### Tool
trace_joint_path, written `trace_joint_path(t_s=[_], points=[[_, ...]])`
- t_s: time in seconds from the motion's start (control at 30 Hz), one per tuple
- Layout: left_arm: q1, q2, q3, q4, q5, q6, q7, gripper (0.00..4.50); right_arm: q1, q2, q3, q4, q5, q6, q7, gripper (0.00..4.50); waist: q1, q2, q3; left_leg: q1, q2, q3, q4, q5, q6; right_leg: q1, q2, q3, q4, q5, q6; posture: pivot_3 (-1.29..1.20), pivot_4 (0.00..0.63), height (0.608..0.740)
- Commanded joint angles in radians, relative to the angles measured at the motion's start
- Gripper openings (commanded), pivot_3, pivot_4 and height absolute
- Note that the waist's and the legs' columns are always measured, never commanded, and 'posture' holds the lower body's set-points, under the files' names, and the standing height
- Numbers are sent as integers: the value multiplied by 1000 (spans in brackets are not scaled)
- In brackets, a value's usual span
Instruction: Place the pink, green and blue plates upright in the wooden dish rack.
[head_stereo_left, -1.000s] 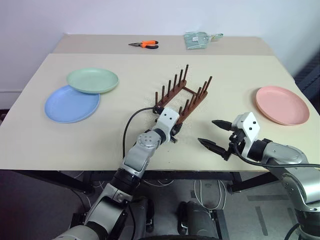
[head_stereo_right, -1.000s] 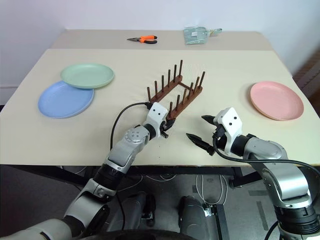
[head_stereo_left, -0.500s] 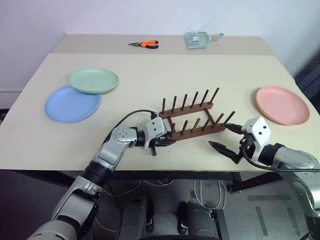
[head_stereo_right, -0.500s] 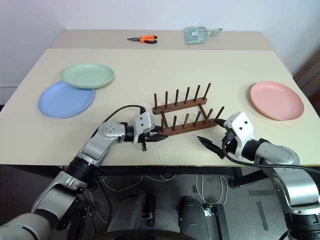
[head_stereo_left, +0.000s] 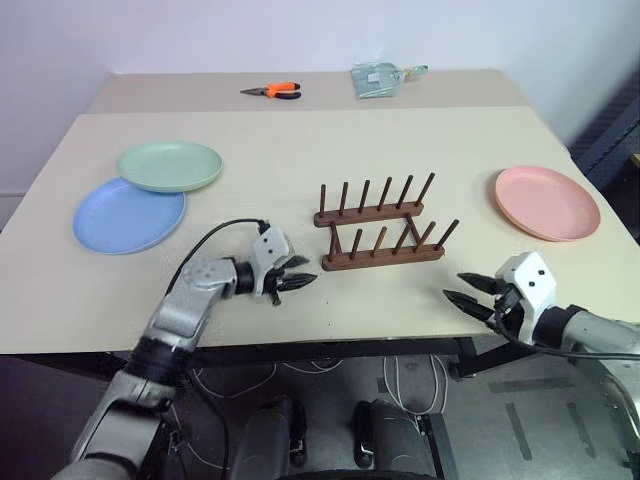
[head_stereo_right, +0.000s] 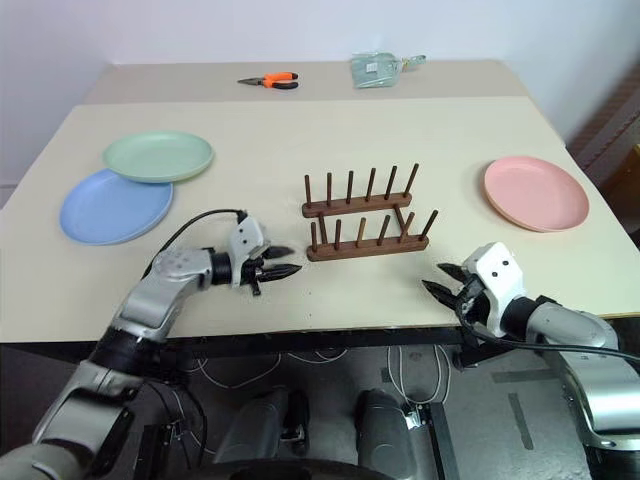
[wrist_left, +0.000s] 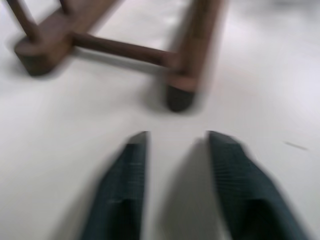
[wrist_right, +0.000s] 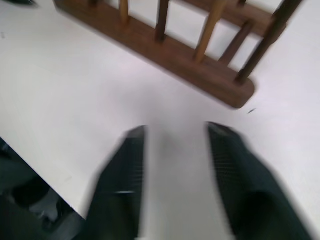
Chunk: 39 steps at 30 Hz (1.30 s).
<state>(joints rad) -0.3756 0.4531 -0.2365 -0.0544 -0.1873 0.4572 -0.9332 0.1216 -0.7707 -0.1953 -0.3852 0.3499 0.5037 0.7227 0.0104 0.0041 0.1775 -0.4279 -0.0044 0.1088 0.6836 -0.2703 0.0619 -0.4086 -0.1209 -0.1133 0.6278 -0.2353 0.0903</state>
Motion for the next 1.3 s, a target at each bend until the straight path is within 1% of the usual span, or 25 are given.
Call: trace_joint_path(t_s=[0.03, 0.1, 0.17, 0.27, 0.33, 0.43, 0.63, 0.7, 0.73, 0.77, 0.8, 0.83, 0.87, 0.93, 1.0, 1.07, 1.13, 1.23, 1.3], points=[[-14, -49, -101, -156, 39, 101, 74, 695, -95, 20, 96, 75, -93, -20, -45, 843, 5, 0, 0, 0, 0, 0, 0, 0, 0, 0, 0, 0, -1, 0, 0, 0, 150, 740], [-27, -77, -139, -155, 87, 136, 135, 695, -146, 37, 145, 124, -128, -19, -61, 843, 5, 0, 0, 0, -2, 0, 0, 0, 0, 0, -1, 0, -1, 0, 0, 0, 150, 740], [-71, -160, -122, -67, 115, 261, 260, 695, -210, 64, 194, 188, -175, -18, -91, 843, 3, 0, 0, -1, -2, 0, 0, 0, 0, 0, -1, 0, -1, 0, 1, 0, 150, 740], [-110, -210, -142, 6, 170, 255, 344, 695, -296, 107, 236, 266, -226, -10, -136, 843, -4, -1, -1, 1, -1, 0, 0, 1, -1, 1, 1, 0, 0, 0, 1, 0, 150, 740], [-141, -248, -119, 64, 181, 260, 405, 695, -356, 135, 252, 318, -255, -6, -168, 843, -7, -1, -1, 2, -1, 0, 0, 1, -1, 2, 1, 0, 1, 0, 1, 0, 150, 740], [-187, -268, -103, 165, 214, 211, 480, 695, -435, 168, 260, 404, -282, -16, -196, 843, -6, -2, -1, 3, -1, 0, 1, 1, -1, 3, 1, 0, 1, 0, 1, 0, 150, 740], [-260, -281, -63, 339, 218, 119, 554, 695, -562, 204, 257, 568, -318, -84, -230, 843, -8, -2, -2, 2, -1, 0, 1, 2, -2, 2, 1, 0, 2, 0, 1, 0, 150, 740], [-265, -274, -69, 351, 217, 100, 541, 695, -570, 199, 249, 575, -312, -89, -214, 843, -8, -2, -2, 2, -1, 0, 1, 2, -2, 2, 1, 0, 2, 0, 1, 0, 150, 740], [-259, -268, -73, 334, 214, 95, 531, 695, -562, 179, 241, 562, -308, -93, -192, 843, -8, -2, -2, 2, -1, 0, 1, 2, -2, 2, 1, 0, 2, 0, 1, 0, 150, 740], [-253, -264, -73, 318, 209, 95, 524, 654, -553, 159, 234, 550, -306, -99, -174, 1355, -8, -2, -2, 2, -1, 0, 1, 2, -2, 2, 1, 0, 2, 0, 1, 0, 150, 740], [-243, -259, -71, 290, 201, 98, 516, 654, -543, 129, 223, 538, -315, -113, -166, 1671, -8, -2, -2, 2, -1, 0, 0, 2, -2, 2, 1, 0, 1, 0, 1, 0, 150, 740], [-230, -252, -68, 258, 193, 97, 507, 654, -537, 100, 206, 532, -329, -126, -173, 2086, -7, -2, -2, 2, -1, 0, 0, 2, -2, 2, 1, 0, 1, 0, 1, 0, 150, 740], [-213, -246, -61, 215, 176, 98, 493, 654, -537, 70, 180, 537, -341, -132, -193, 2679, -7, -2, -2, 2, -1, 0, 0, 2, -2, 2, 1, 0, 1, 0, 1, 0, 150, 740], [-175, -232, -40, 118, 128, 96, 448, 654, -538, 9, 142, 566, -365, -150, -220, 3583, -7, 0, -1, 1, -1, 0, 0, 2, -2, 1, 0, 0, 1, 0, 1, 0, 150, 740], [-141, -215, -22, 31, 88, 94, 402, 654, -542, -37, 130, 612, -376, -173, -215, 4459, -7, 0, 0, 1, -1, 1, 0, 2, -2, 1, 0, 0, 1, 0, 1, 0, 150, 740], [-99, -180, 0, -70, 26, 97, 328, 654, -576, -76, 137, 724, -402, -213, -213, 4459, -11, 0, 0, 1, -1, 1, 0, 2, -3, 0, 0, 0, 1, 0, 1, 0, 150, 740], [-64, -138, 12, -149, -27, 97, 252, 654, -640, -84, 145, 875, -419, -255, -221, 4459, -22, 0, 0, 1, -1, 1, -1, 2, -4, 1, 0, 0, 0, 0, 0, 0, 150, 740], [-40, -90, 14, -211, -72, 97, 183, 654, -750, -78, 179, 1089, -456, -342, -221, 4459, -26, 2, 1, 1, -1, 1, -1, 2, -4, 1, 0, 0, 0, 0, 0, 0, 150, 740], [-41, -83, 23, -221, -90, 108, 180, 654, -832, -70, 206, 1238, -486, -405, -235, 4459, -28, 4, 2, 1, -1, 1, -1, 3, -4, 1, 1, 0, 0, 0, 0, 0, 150, 740]])
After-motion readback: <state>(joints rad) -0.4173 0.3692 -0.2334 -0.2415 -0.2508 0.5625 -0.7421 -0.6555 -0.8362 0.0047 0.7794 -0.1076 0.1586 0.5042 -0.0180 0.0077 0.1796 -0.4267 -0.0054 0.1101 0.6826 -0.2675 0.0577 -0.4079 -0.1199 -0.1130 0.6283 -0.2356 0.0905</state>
